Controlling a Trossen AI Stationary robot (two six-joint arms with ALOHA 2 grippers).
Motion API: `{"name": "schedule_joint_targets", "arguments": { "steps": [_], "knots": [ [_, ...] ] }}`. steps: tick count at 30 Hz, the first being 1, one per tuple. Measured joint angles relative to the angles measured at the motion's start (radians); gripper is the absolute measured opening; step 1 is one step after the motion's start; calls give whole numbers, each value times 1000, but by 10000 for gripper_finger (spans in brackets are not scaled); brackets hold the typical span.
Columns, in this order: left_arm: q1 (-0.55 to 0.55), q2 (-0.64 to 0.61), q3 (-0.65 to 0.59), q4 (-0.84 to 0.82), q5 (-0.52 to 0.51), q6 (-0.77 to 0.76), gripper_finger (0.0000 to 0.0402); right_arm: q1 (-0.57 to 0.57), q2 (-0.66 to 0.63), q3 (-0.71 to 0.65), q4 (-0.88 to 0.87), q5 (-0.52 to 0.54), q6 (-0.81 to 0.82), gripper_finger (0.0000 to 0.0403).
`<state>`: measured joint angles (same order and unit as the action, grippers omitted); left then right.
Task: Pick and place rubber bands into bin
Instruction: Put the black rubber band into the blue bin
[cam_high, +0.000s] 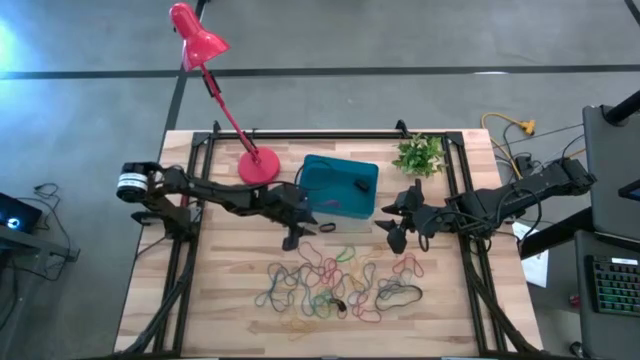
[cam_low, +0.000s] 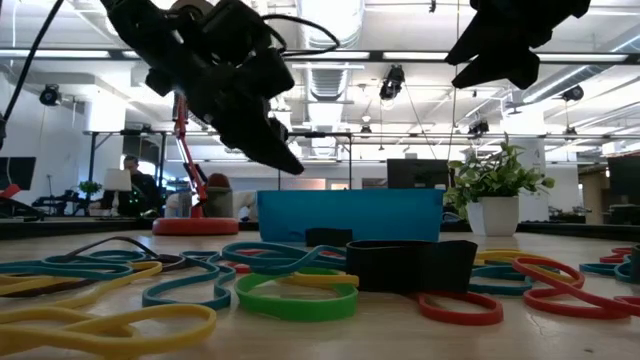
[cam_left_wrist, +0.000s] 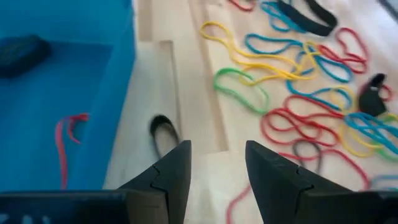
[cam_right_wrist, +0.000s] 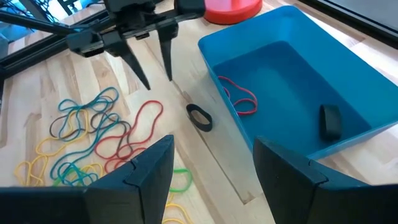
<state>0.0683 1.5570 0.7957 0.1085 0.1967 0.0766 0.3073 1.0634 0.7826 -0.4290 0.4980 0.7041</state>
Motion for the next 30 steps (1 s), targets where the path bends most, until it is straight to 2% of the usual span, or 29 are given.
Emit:
{"name": "schedule_joint_targets", "arguments": {
  "steps": [4,9,14,16,30],
  "knots": [
    [-9,56,43,10,-42,17,137,0,0,-1,0,3,-2,205],
    [-29,169,119,11,-42,19,137,0,0,-2,-1,2,0,205],
    [-46,237,183,-42,-84,20,137,4,0,-2,-2,-2,36,205],
    [-47,251,188,-48,-121,19,137,5,0,-2,-2,-4,40,205],
    [-55,265,178,-101,-174,13,137,11,0,-3,-8,-1,28,205]
  ]
}}
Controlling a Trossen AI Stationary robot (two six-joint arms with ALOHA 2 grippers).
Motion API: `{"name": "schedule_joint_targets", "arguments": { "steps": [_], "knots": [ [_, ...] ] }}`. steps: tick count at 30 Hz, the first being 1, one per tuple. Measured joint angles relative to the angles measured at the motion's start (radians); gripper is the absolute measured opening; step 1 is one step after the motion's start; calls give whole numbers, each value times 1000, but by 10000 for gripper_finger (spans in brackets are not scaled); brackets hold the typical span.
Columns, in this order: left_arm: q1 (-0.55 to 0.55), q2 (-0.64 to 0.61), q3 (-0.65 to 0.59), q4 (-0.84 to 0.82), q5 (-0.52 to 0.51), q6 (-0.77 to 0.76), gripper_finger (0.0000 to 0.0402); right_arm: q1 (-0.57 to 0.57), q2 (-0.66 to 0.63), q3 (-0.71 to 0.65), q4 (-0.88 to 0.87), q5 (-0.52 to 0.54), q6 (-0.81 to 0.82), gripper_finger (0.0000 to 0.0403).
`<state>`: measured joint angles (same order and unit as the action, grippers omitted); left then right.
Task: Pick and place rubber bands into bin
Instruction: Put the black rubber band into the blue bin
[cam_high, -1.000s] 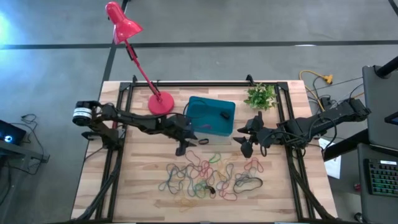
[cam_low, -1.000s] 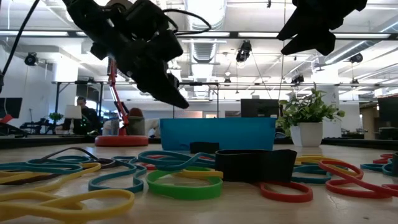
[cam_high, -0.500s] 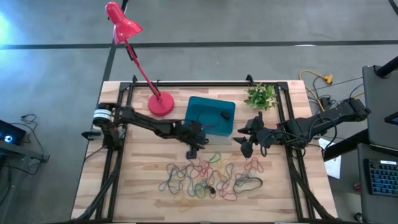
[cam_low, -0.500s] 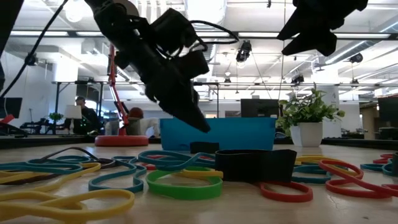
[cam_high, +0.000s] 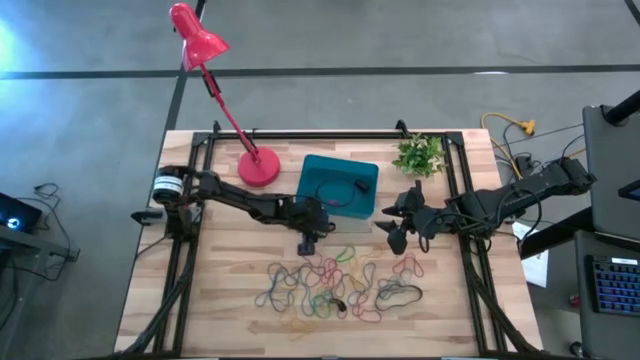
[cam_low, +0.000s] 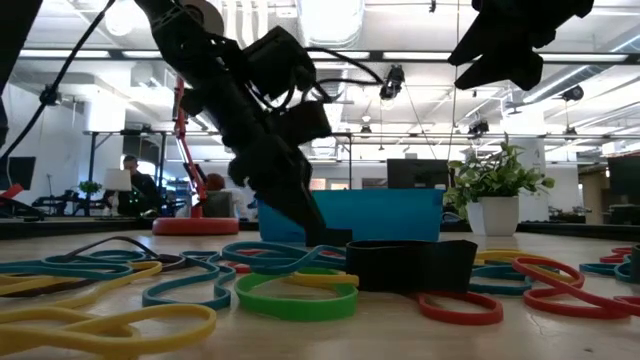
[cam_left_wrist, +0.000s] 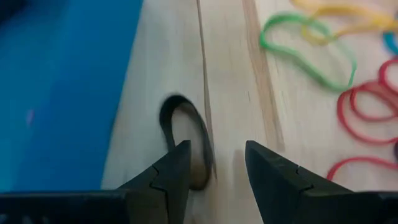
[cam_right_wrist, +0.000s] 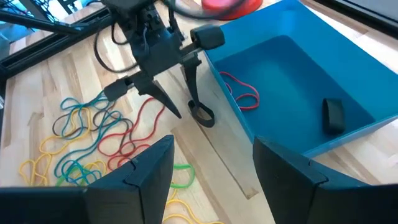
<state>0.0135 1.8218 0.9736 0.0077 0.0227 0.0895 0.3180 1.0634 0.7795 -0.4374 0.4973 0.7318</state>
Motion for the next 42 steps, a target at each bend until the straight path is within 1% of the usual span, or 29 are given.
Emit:
{"name": "schedule_joint_targets", "arguments": {
  "steps": [6,9,12,17,18,23,27,33,35,38,40,42],
  "knots": [
    [-1,1,-4,-1,-44,-3,136,0,0,-2,0,3,-6,205],
    [-1,1,-4,1,-70,-3,123,0,0,-2,0,4,-6,205],
    [-1,1,-4,-7,-75,-4,92,0,0,-2,0,4,-6,205],
    [-1,9,-4,-30,-82,-5,16,0,0,-2,0,4,-6,205],
    [-1,12,-4,-27,-82,-7,9,0,0,-2,0,4,-6,205],
    [-3,8,-4,-32,-83,-31,2,0,0,-2,1,4,-3,205],
    [-13,-38,-4,-35,-81,-31,1,0,0,-2,1,4,-2,205],
    [-24,-196,-2,-33,-84,-29,0,0,0,-2,0,3,-1,205],
    [-21,-248,-2,-26,-121,-13,0,0,0,-2,1,3,-4,205],
    [14,-282,-2,-18,-190,25,0,0,0,-3,1,19,-6,205],
    [57,-279,-8,-24,-192,26,0,0,0,-4,1,42,-6,205],
    [102,-247,-11,-22,-172,22,0,0,0,-4,2,47,-6,205]
  ]
}}
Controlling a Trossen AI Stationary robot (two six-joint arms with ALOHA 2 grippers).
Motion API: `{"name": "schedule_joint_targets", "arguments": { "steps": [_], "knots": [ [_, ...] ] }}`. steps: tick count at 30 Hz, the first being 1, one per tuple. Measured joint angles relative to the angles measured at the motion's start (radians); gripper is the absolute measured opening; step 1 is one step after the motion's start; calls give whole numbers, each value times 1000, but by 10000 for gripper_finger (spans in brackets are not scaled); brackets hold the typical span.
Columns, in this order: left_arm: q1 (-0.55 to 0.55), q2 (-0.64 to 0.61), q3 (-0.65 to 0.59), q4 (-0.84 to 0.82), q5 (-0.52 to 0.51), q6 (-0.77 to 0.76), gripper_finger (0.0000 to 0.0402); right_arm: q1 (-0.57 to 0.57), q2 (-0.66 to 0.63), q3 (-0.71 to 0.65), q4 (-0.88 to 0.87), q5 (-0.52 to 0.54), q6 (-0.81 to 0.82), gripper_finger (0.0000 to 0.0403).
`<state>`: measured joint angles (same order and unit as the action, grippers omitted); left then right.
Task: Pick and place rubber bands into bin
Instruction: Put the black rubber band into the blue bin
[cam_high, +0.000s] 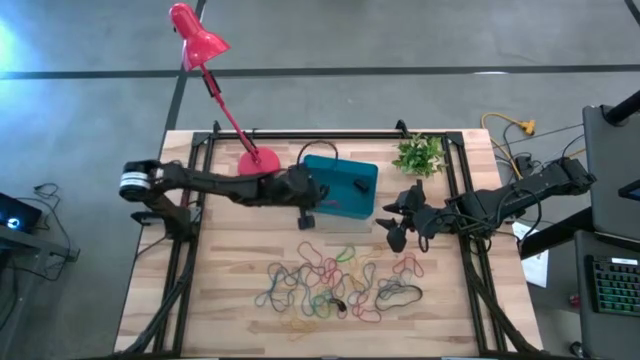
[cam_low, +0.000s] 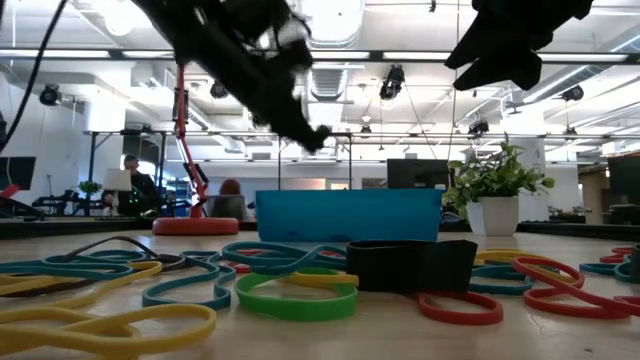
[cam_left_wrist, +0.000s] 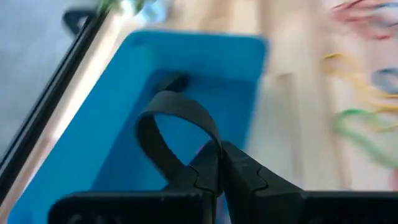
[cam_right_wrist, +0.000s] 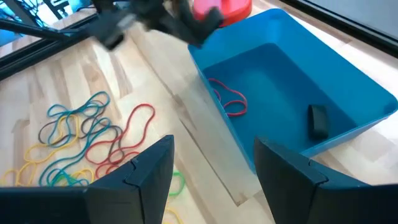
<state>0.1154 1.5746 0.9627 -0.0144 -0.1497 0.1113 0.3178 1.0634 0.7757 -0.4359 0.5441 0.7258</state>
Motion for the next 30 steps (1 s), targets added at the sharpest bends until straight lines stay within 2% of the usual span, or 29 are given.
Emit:
{"name": "schedule_joint_targets", "arguments": {
  "steps": [7,11,15,21,24,27,30],
  "knots": [
    [70,97,18,-33,98,-104,10,1,0,0,1,-1,33,205],
    [68,102,29,-32,118,-106,48,1,1,0,5,-4,34,205],
    [72,92,33,-41,89,-106,98,1,1,0,5,-9,34,205],
    [77,90,37,-109,34,-110,156,1,1,0,-4,-153,4,205],
    [78,79,37,-113,39,-151,174,10,1,0,-8,-280,4,205],
    [75,37,38,-117,76,-159,183,63,0,0,-74,-403,26,205],
    [62,-26,45,-130,91,-158,185,150,0,0,-174,-413,84,205]
  ]
}}
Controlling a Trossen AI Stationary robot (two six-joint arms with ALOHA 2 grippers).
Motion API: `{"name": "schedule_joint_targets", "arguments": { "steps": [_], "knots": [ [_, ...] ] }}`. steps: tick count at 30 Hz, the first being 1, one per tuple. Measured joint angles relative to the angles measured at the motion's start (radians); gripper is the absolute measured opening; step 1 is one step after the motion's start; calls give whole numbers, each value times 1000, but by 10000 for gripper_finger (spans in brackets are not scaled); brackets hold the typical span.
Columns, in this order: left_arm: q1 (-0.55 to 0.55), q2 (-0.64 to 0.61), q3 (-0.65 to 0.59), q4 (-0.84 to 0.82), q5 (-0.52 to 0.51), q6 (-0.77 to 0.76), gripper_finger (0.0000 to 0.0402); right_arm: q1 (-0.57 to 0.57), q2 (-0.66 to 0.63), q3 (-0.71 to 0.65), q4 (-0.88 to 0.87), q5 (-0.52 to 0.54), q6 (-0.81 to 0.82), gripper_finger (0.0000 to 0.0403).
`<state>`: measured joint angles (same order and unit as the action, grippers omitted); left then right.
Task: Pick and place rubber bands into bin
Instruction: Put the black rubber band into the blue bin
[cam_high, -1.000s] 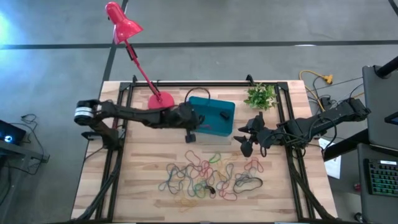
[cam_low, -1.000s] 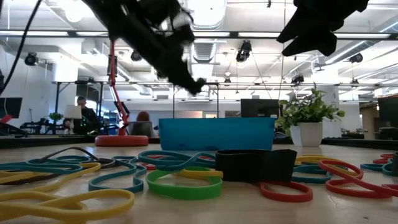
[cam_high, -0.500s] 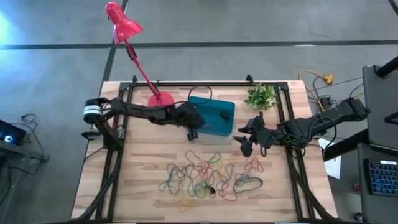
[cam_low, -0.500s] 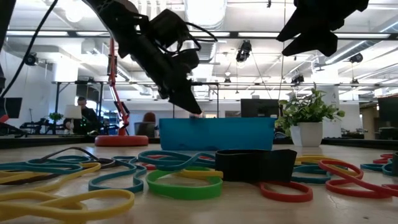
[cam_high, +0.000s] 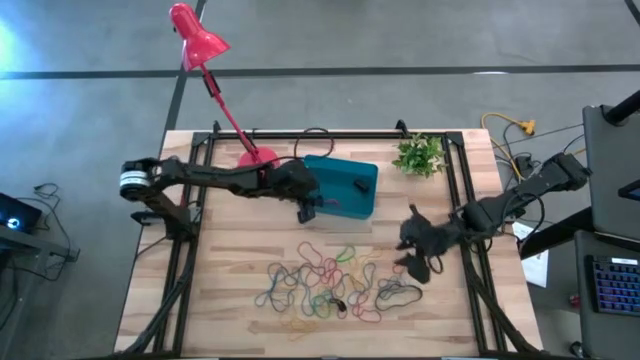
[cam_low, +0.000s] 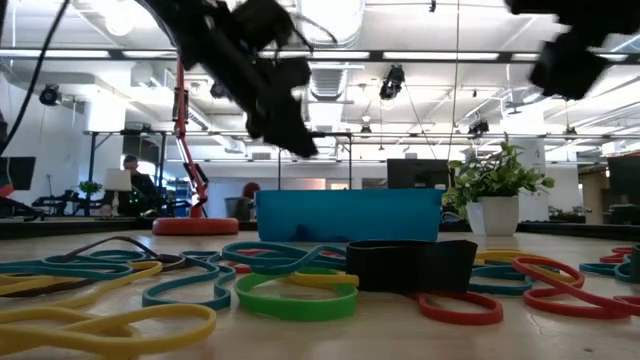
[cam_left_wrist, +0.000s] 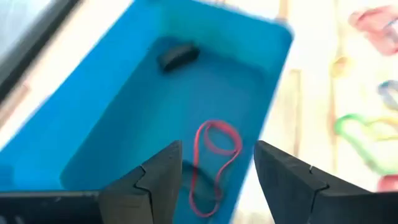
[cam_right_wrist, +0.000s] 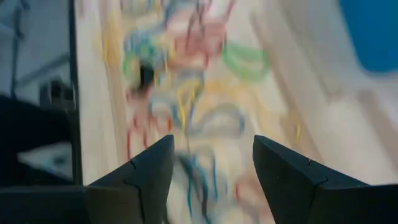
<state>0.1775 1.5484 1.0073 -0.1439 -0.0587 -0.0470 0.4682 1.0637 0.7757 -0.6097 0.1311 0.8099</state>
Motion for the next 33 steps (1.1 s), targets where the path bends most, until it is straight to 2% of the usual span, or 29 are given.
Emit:
{"name": "schedule_joint_targets", "arguments": {
  "steps": [3,6,10,13,17,22,33],
  "knots": [
    [-15,-80,0,-32,1,1,185,97,0,0,-81,53,82,205],
    [-23,-157,0,-51,-4,1,185,183,0,0,-114,163,155,205],
    [-24,-229,-2,-69,-38,1,185,233,37,-2,-113,279,182,205],
    [-24,-266,-4,-75,-66,2,185,233,113,-6,-95,277,167,205],
    [-24,-282,-9,-77,-89,5,185,232,244,-6,5,197,112,205],
    [-24,-286,-24,-76,-89,3,185,236,366,0,56,148,150,202],
    [-24,-287,-52,-74,-89,-8,185,248,444,2,121,123,129,158]
  ]
}}
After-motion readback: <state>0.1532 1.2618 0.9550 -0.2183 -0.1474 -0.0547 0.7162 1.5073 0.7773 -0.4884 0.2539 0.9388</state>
